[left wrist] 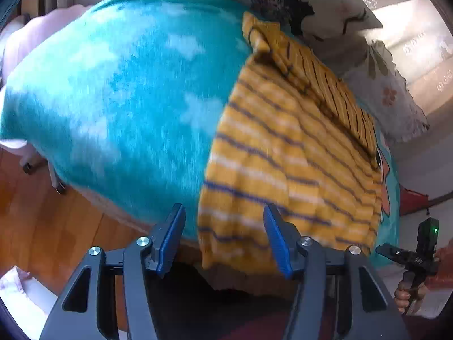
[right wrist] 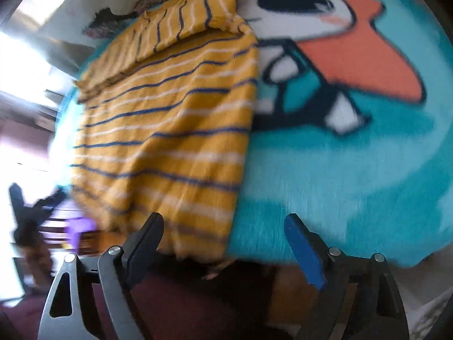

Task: Fold small clothes
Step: 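Grasp the hem with both tools and fold it up toward the collar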

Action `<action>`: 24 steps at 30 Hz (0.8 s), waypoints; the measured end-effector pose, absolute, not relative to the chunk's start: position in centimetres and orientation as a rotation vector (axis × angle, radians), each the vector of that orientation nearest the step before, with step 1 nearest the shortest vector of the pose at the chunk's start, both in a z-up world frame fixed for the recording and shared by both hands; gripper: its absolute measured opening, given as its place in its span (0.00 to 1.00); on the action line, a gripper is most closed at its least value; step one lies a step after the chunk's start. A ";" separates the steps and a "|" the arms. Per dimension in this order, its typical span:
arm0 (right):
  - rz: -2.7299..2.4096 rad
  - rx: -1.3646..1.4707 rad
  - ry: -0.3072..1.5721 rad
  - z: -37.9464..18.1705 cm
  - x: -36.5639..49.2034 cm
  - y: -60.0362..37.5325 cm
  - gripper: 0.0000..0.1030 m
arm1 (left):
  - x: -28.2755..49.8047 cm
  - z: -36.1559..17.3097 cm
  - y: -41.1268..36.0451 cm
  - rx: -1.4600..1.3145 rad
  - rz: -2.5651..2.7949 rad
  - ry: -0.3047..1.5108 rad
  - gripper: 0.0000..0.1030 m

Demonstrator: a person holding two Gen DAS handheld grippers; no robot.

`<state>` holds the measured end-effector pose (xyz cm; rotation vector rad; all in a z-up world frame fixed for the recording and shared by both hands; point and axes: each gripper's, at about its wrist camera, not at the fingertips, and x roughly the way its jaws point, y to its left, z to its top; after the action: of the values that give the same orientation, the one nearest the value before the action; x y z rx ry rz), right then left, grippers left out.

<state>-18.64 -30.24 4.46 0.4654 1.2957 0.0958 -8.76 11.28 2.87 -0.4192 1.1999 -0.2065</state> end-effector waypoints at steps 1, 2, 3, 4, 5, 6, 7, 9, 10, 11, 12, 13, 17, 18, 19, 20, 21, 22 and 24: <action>0.116 0.488 1.297 4.4 -19.4 -30.4 0.88 | -9.2 2.4 11.1 -0.423 -0.215 1.204 0.58; 0.138 0.501 1.301 4.1 -20.4 -30.3 0.88 | -9.8 1.9 10.8 -0.431 -0.226 1.209 0.61; 0.144 0.498 1.312 3.9 -20.7 -30.1 0.88 | -10.1 1.5 10.7 -0.439 -0.233 1.214 0.63; 0.147 0.492 1.328 3.4 -21.0 -29.9 0.88 | -10.3 1.1 10.7 -0.449 -0.240 1.220 0.63; 0.154 0.480 1.357 2.6 -21.2 -29.4 0.88 | -10.5 0.6 10.6 -0.460 -0.247 1.227 0.64; 0.158 0.474 1.370 2.1 -21.2 -29.1 0.88 | -10.6 0.2 10.6 -0.470 -0.253 1.232 0.65; 0.166 0.468 1.379 1.5 -21.1 -28.5 0.88 | -10.5 -0.2 10.5 -0.480 -0.262 1.239 0.65; 0.195 0.470 1.386 0.2 -21.3 -27.8 0.88 | -10.5 -0.6 10.6 -0.497 -0.282 1.241 0.65; 0.206 0.472 1.392 -0.4 -21.2 -27.4 0.88 | -10.4 -0.8 10.5 -0.495 -0.287 1.235 0.65; 0.218 0.475 1.393 -1.1 -21.0 -27.0 0.88 | -10.4 -0.8 10.5 -0.488 -0.292 1.228 0.65; 0.223 0.479 1.392 -1.5 -20.9 -26.7 0.88 | -10.4 -0.9 10.5 -0.482 -0.297 1.222 0.65; 0.225 0.482 1.393 -1.9 -20.4 -26.4 0.88 | -10.4 -1.1 10.4 -0.480 -0.303 1.219 0.67; 0.226 0.487 1.391 -3.1 -19.3 -25.7 0.88 | -10.0 -2.5 10.0 -0.495 -0.334 1.237 0.68; 0.221 0.490 1.390 -3.3 -19.2 -25.6 0.88 | -10.0 -2.8 9.8 -0.500 -0.341 1.244 0.68; 0.216 0.495 1.388 -3.4 -19.0 -25.4 0.88 | -10.0 -3.1 9.6 -0.506 -0.347 1.254 0.68; 0.220 0.507 1.387 -3.6 -18.9 -25.2 0.86 | -10.0 -3.5 9.4 -0.516 -0.356 1.270 0.68; 0.228 0.515 1.386 -3.6 -18.7 -25.1 0.75 | -10.0 -3.7 9.3 -0.530 -0.367 1.280 0.59; 0.242 0.530 1.382 -3.6 -18.8 -25.1 0.64 | -10.1 -3.7 9.3 -0.551 -0.381 1.285 0.37; 0.298 0.601 1.393 -4.0 -19.1 -25.2 0.30 | -10.5 -3.2 9.4 -0.591 -0.399 1.296 0.21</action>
<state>-19.05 -25.24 -4.01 0.6005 1.3934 0.2979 -10.46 9.40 -3.24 -0.5911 1.2964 -0.3994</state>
